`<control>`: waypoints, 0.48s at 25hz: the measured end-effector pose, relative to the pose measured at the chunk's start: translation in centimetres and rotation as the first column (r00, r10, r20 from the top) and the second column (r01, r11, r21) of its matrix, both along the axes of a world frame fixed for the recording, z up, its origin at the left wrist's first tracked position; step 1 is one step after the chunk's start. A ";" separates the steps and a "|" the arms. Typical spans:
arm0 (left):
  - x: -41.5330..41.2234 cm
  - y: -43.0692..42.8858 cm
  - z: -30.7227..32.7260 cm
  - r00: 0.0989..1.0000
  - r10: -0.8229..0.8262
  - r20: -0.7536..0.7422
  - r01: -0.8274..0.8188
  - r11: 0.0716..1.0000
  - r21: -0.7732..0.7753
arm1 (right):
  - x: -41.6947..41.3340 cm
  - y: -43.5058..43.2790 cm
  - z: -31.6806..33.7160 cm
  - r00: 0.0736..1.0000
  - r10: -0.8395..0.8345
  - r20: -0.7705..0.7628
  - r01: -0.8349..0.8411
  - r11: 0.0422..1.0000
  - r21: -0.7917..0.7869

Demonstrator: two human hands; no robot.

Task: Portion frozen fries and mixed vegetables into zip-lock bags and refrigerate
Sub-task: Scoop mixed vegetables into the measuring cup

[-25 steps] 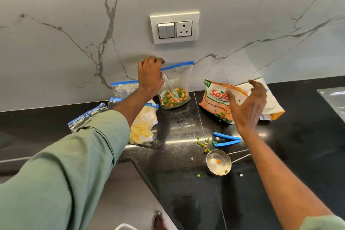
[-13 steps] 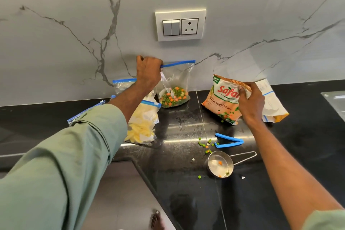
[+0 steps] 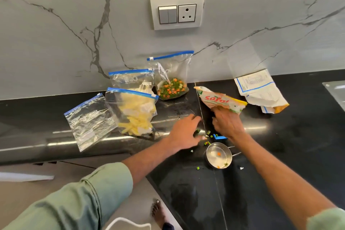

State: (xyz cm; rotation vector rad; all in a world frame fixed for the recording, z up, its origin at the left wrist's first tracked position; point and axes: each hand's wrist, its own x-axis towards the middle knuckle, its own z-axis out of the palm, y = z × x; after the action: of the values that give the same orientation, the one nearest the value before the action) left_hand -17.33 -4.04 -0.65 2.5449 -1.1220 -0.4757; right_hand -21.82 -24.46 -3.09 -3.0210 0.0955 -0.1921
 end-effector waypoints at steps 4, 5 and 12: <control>-2.7 1.1 -2.5 0.991 -0.041 -0.127 0.063 0.982 0.179 | 1.8 -0.1 0.8 0.920 -0.253 -0.299 0.248 0.967 -0.056; -3.4 1.2 -2.7 0.994 -0.042 -0.099 0.062 0.976 0.207 | 2.1 -0.1 1.0 0.915 -0.262 -0.306 0.252 0.965 -0.071; -5.2 1.9 -2.7 0.996 0.029 -0.088 -0.009 0.974 0.227 | 1.4 -0.2 0.7 0.914 -0.208 -0.347 0.210 0.977 -0.033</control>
State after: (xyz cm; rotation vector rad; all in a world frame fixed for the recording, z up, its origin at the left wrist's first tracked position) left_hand -22.50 -2.10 -3.33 2.6922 -1.0637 -0.7464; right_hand -20.42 -24.70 -2.36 -2.9989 0.4496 0.3318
